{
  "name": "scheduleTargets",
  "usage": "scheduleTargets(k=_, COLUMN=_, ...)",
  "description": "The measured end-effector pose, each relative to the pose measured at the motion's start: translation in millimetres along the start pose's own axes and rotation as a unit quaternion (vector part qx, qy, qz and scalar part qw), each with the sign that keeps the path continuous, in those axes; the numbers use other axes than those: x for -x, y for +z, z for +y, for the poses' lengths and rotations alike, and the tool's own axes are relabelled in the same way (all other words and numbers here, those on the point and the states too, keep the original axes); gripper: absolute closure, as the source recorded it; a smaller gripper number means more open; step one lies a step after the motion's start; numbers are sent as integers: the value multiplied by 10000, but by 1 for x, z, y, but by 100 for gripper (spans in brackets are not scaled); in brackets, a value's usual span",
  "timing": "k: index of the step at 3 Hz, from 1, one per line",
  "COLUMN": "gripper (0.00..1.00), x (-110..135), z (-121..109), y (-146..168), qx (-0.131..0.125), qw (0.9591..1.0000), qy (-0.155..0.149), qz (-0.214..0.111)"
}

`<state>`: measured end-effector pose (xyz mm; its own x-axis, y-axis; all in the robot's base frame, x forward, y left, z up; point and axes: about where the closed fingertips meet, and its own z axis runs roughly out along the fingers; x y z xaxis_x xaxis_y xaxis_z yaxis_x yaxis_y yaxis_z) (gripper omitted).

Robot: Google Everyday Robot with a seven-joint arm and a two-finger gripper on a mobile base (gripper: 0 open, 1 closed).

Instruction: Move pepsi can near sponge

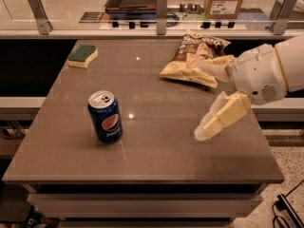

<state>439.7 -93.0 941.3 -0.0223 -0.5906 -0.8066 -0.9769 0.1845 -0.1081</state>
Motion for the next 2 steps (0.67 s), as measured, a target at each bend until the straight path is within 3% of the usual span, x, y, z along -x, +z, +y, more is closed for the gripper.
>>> scheduleTargets(k=1, gripper=0, x=9, z=7, y=24, qx=165, qw=9992, qy=-11, qz=-371)
scheduleTargets(k=2, gripper=0, x=21, z=15, y=46, qx=368, qw=9979, qy=-208, qz=-493)
